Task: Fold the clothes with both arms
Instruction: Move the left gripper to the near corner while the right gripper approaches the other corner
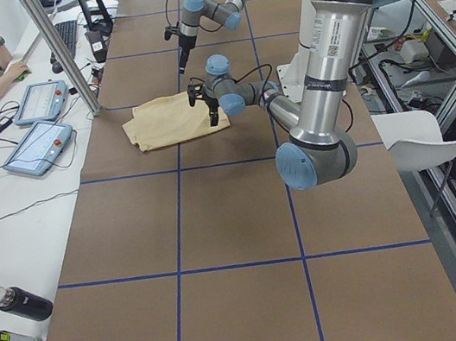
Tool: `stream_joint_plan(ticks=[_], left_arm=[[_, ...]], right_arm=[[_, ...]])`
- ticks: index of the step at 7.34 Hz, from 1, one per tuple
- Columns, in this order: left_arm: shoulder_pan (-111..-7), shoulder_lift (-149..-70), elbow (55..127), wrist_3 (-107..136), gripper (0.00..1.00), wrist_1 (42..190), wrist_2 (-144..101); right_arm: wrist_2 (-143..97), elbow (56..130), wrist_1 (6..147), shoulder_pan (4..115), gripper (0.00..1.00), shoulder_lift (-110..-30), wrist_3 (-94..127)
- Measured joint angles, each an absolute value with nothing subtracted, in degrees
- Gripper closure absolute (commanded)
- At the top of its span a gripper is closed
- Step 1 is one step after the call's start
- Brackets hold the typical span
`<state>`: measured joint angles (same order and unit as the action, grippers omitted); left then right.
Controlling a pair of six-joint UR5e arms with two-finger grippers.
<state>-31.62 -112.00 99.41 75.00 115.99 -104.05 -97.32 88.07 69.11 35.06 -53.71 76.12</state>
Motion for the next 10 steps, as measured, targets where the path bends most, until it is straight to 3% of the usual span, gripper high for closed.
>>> stream_joint_plan(ticks=[1,10], left_arm=[[-30.2,-111.9,99.3,77.2,0.39,115.7,-102.7],[-26.8,-110.7,98.9,79.4,0.42,115.6,-101.5]], right_arm=[[-97.3,88.1,69.1,35.0,0.01,-53.7,76.1],[-97.2,88.0,69.1,34.3,0.01,-54.5,75.9]])
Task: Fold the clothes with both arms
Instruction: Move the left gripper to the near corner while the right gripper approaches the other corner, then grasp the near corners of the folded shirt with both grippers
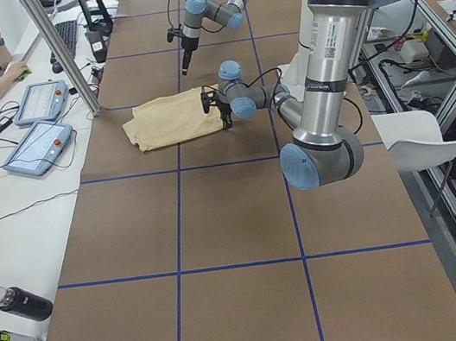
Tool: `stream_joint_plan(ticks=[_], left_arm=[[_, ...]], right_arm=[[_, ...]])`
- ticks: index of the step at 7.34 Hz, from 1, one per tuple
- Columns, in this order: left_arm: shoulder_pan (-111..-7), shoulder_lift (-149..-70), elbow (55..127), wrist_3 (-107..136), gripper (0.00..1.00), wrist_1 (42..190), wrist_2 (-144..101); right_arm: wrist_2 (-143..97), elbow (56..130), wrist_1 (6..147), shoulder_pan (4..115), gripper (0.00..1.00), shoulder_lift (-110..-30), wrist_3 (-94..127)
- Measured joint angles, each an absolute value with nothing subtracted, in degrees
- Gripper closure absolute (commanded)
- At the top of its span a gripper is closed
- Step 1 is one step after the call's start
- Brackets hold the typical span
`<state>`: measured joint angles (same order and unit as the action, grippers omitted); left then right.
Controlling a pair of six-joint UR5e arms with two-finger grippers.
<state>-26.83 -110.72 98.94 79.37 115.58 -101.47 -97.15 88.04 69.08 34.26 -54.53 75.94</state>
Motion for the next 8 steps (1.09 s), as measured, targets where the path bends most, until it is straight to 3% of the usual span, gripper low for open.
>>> stream_joint_plan(ticks=[1,2,6,8], left_arm=[[-26.5,-110.8,99.1,79.4,0.65,115.6,-101.5],[-26.3,-110.8,99.2,79.4,0.99,115.6,-101.5],[-26.2,-110.8,99.5,79.0,1.00,115.6,-101.5],[-26.2,-110.8,99.6,78.9,1.00,115.6,-101.5]], right_arm=[[-97.1,88.0,69.1,34.2,0.01,-54.6,75.9],[-97.1,88.0,69.1,34.2,0.01,-54.6,75.9],[-97.0,87.2,69.1,33.4,0.03,-54.2,76.7],[-95.8,85.8,69.1,32.1,0.15,-52.9,81.7]])
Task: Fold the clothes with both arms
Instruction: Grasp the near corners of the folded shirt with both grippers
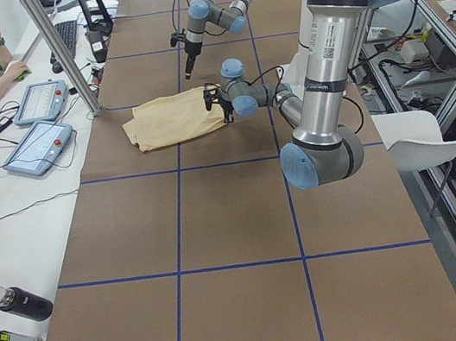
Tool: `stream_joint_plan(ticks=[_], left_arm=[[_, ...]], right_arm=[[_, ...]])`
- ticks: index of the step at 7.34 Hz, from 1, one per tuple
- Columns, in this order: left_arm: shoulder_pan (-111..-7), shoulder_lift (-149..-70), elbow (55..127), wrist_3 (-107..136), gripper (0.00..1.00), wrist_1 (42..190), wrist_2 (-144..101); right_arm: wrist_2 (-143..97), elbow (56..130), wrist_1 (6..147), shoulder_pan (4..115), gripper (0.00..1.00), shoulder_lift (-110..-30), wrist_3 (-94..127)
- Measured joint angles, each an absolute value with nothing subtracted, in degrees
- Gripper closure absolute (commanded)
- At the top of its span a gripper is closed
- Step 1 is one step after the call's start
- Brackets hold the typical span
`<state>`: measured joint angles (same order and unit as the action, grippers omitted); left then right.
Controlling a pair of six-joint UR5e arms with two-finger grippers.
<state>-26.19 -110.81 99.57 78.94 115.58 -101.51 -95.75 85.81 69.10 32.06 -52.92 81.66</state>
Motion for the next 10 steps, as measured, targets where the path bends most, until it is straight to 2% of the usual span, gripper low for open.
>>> stream_joint_plan(ticks=[2,3,5,7,10], left_arm=[[-26.2,-110.8,99.6,78.9,1.00,115.6,-101.5],[-26.2,-110.8,99.7,78.9,1.00,115.6,-101.5],[-26.2,-110.8,99.7,78.9,1.00,115.7,-101.5],[-26.2,-110.8,99.8,78.9,1.00,115.8,-101.6],[-26.2,-110.7,99.8,78.9,1.00,115.8,-101.6]], right_arm=[[-93.4,81.7,69.2,30.7,0.27,-49.4,84.6],[-92.6,80.1,69.2,29.9,0.30,-48.1,84.9],[-91.3,79.1,69.4,28.3,0.37,-47.4,85.1],[-90.8,79.0,69.4,27.5,0.50,-47.4,85.0],[-90.6,79.0,69.4,27.4,0.57,-47.3,85.1]])
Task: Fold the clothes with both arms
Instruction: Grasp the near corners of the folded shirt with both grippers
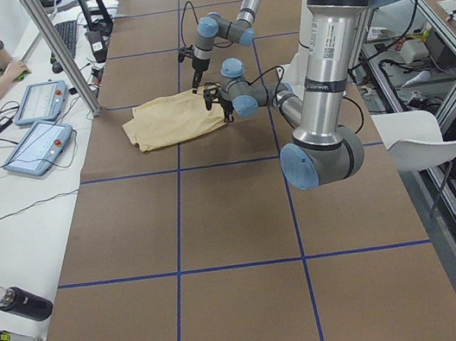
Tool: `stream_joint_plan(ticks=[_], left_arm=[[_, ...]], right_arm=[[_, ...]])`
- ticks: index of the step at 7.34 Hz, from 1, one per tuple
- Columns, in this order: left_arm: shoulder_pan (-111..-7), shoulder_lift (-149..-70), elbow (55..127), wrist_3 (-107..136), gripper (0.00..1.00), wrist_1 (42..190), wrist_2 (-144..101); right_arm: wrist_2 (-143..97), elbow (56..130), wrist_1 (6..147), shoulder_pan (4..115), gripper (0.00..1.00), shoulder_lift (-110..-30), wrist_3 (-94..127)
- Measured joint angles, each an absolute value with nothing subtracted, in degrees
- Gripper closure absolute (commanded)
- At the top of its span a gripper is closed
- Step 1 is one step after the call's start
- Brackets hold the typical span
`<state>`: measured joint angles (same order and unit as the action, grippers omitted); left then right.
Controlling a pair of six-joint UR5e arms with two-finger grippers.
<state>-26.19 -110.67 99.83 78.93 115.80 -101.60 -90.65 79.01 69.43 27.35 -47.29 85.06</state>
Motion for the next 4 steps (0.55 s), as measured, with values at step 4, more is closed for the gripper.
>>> stream_joint_plan(ticks=[4], left_arm=[[-26.2,-110.7,99.9,78.9,1.00,115.8,-101.5]], right_arm=[[-90.6,79.0,69.4,27.3,0.60,-47.3,84.9]])
